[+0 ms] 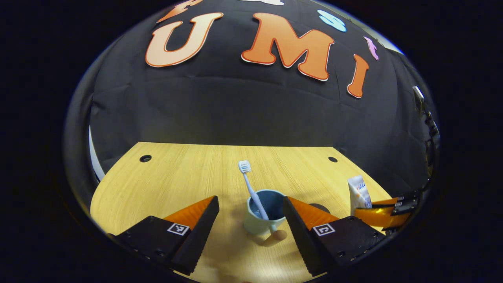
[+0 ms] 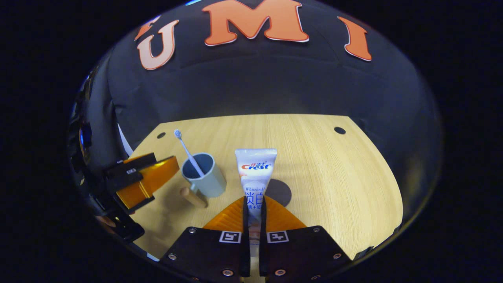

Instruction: Put the toothbrush and toothpaste on the desktop into the cup, then pick up the cup and place it on the coaster on the desktop.

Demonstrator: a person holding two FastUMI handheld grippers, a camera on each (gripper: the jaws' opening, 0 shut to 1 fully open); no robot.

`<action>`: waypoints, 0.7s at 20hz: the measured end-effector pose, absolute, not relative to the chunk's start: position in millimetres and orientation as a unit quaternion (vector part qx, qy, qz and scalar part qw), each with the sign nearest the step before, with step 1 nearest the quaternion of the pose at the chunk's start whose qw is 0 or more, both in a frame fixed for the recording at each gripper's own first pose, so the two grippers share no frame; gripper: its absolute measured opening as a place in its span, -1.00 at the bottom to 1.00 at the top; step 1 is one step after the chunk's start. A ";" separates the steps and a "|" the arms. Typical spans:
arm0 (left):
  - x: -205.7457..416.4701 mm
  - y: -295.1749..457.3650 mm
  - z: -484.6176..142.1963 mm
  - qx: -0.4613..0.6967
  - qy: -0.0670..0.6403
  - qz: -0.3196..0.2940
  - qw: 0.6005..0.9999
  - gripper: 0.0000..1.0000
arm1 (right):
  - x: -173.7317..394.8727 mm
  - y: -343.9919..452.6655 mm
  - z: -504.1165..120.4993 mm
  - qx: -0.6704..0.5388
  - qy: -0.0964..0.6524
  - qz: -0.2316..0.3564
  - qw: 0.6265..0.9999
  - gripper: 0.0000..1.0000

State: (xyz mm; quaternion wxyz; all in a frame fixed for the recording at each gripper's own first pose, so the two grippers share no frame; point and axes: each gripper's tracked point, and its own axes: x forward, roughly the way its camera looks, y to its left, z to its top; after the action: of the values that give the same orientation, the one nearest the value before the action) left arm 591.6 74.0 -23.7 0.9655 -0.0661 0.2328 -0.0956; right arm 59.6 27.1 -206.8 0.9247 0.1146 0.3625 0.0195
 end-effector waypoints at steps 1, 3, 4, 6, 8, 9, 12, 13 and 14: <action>585.5 79.4 -22.8 -0.067 0.235 -0.092 0.965 0.96 | 72.5 27.3 -203.2 0.115 0.352 0.027 0.929 -0.82; 572.7 91.2 -22.5 -0.066 0.240 -0.082 0.965 0.96 | 98.8 24.8 -197.9 0.117 0.329 0.042 0.936 -0.82; 565.8 97.6 -23.0 -0.064 0.243 -0.078 0.965 0.95 | 110.2 27.2 -193.7 0.118 0.317 0.049 0.940 -0.82; 553.5 106.7 -24.0 -0.060 0.248 -0.070 0.964 0.96 | 130.6 43.1 -190.6 0.120 0.297 0.066 0.945 -0.82; 543.3 116.0 -24.4 -0.050 0.250 -0.059 0.965 0.96 | 153.2 51.7 -184.8 0.125 0.274 0.079 0.950 -0.82; 536.1 118.2 -26.4 -0.049 0.255 -0.057 0.964 0.96 | 163.9 55.7 -183.8 0.128 0.266 0.087 0.952 -0.82; 523.1 123.0 -27.4 -0.051 0.265 -0.050 0.962 0.95 | 188.0 67.3 -174.8 0.135 0.240 0.106 0.956 -0.82; 518.5 124.1 -28.5 -0.049 0.267 -0.050 0.961 0.95 | 194.8 70.5 -171.5 0.139 0.230 0.113 0.957 -0.82; 516.0 125.8 -27.6 -0.046 0.268 -0.047 0.961 0.95 | 195.6 76.4 -165.3 0.141 0.220 0.118 0.958 -0.82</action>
State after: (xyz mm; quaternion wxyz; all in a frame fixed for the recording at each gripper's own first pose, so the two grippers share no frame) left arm 516.0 125.8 -27.6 0.9612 -0.0461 0.2680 -0.0472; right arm 195.6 76.4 -165.3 0.9578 0.1414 0.2204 0.1184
